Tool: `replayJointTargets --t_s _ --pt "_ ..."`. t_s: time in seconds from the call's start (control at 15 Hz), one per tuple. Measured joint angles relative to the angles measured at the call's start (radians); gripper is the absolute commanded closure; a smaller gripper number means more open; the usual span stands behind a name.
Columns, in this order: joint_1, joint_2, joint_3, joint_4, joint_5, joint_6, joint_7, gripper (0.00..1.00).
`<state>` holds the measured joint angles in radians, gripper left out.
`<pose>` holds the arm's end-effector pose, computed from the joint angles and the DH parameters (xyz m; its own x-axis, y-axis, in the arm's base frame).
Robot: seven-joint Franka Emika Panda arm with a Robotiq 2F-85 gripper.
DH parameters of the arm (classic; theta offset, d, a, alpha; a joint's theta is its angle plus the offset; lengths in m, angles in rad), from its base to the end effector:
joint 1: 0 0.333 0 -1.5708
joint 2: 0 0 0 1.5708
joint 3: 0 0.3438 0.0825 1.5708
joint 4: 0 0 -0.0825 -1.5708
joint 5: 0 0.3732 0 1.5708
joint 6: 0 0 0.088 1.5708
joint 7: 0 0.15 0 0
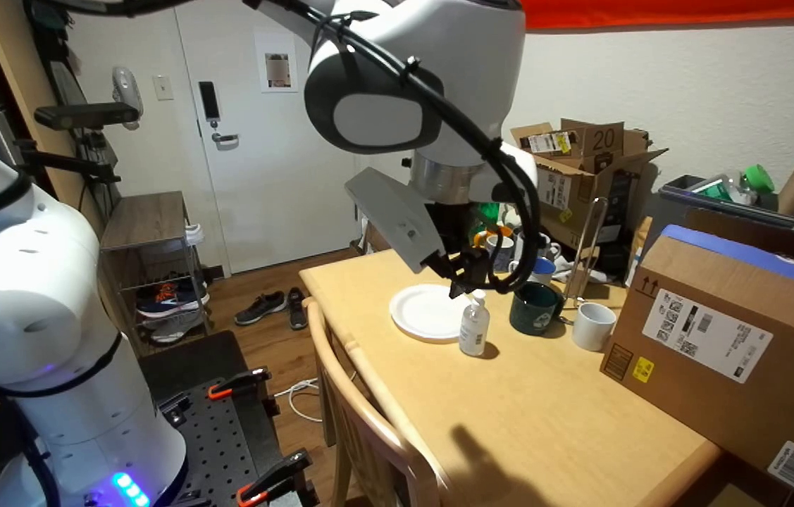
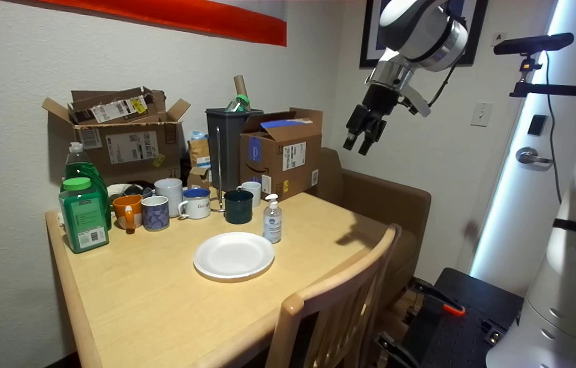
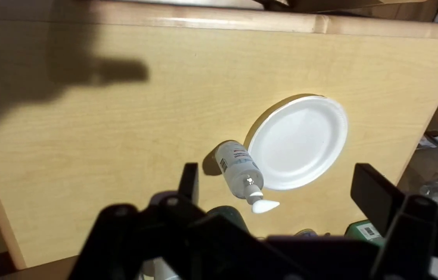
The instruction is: Push down the dispenser of the bottle.
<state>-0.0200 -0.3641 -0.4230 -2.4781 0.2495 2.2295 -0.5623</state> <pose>0.3902 -0.1687 0.4131 0.9736 -0.0390 0.2247 0.0234 -0.9630 -0.2685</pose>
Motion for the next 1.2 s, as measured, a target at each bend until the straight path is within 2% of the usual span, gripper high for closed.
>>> replayJointTargets --t_s 0.67,1.2 --pt "0.001 0.153 0.107 0.175 0.019 -0.002 0.001 0.00" --pt "-0.022 0.257 0.171 0.295 -0.040 -0.008 0.016 0.00"
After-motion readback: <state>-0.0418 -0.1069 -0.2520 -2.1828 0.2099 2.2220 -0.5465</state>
